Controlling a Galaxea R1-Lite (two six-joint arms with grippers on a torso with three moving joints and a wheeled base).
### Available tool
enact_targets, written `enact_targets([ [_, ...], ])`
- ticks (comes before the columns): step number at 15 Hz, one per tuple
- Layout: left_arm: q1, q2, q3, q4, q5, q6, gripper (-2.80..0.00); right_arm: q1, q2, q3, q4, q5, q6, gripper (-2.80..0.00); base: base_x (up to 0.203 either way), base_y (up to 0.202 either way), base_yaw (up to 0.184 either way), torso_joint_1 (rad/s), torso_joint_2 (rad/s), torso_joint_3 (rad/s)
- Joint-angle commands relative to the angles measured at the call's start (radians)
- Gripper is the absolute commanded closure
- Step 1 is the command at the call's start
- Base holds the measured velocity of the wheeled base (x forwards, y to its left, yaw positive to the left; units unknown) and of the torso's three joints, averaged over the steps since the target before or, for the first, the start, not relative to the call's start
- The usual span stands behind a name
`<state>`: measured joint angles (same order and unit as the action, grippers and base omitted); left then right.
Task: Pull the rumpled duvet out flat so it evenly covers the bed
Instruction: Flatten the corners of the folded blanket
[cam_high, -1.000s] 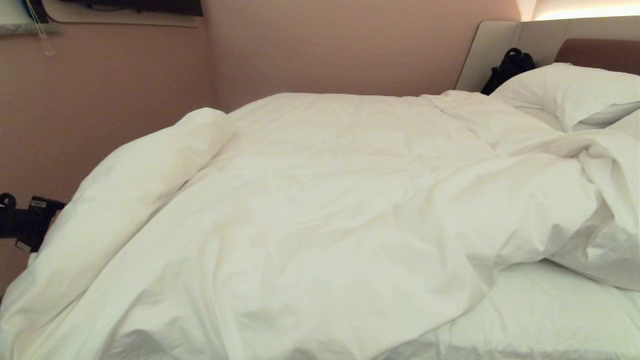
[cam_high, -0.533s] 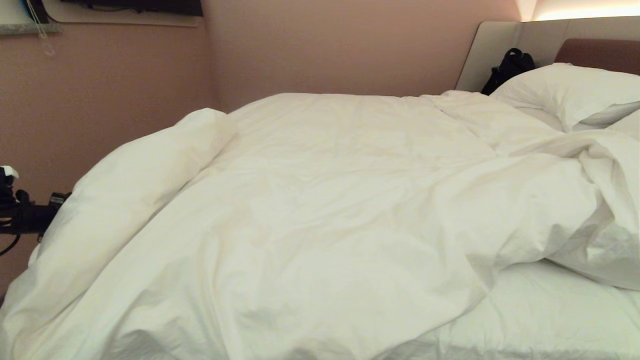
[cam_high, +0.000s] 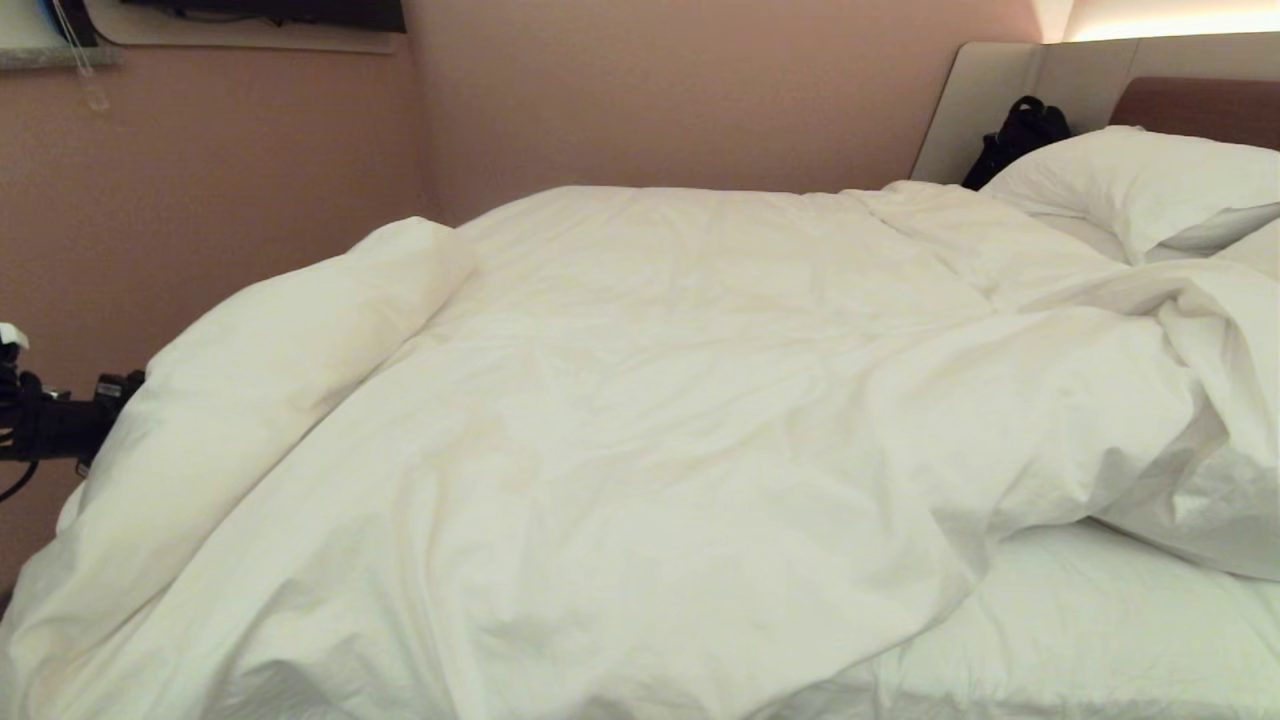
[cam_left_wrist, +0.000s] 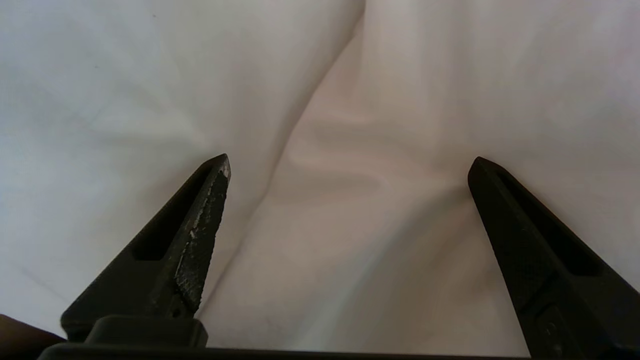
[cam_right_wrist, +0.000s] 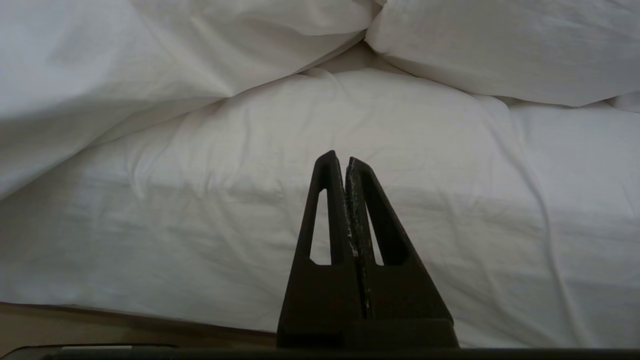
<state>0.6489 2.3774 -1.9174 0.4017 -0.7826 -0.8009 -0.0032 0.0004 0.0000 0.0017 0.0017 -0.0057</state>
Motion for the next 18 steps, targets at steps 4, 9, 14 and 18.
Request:
enact_targets([
  [4,0.001,-0.012,0.0,0.007,-0.084,-0.01,-2.8,0.0,0.0,0.0,0.0,0.0,0.0,0.0,0.0,0.0,0.0,0.0,0.0,0.0],
  [9,0.0,-0.024,0.002,0.031,-0.153,-0.012,-2.8,0.0,0.0,0.0,0.0,0.0,0.0,0.0,0.0,0.0,0.0,0.0,0.0,0.0],
  [14,0.001,-0.024,0.001,0.035,-0.227,-0.014,-2.8,0.0,0.0,0.0,0.0,0.0,0.0,0.0,0.0,0.0,0.0,0.0,0.0,0.0],
  [18,0.001,-0.027,0.003,0.038,-0.252,-0.013,-2.8,0.0,0.0,0.0,0.0,0.0,0.0,0.0,0.0,0.0,0.0,0.0,0.0,0.0],
])
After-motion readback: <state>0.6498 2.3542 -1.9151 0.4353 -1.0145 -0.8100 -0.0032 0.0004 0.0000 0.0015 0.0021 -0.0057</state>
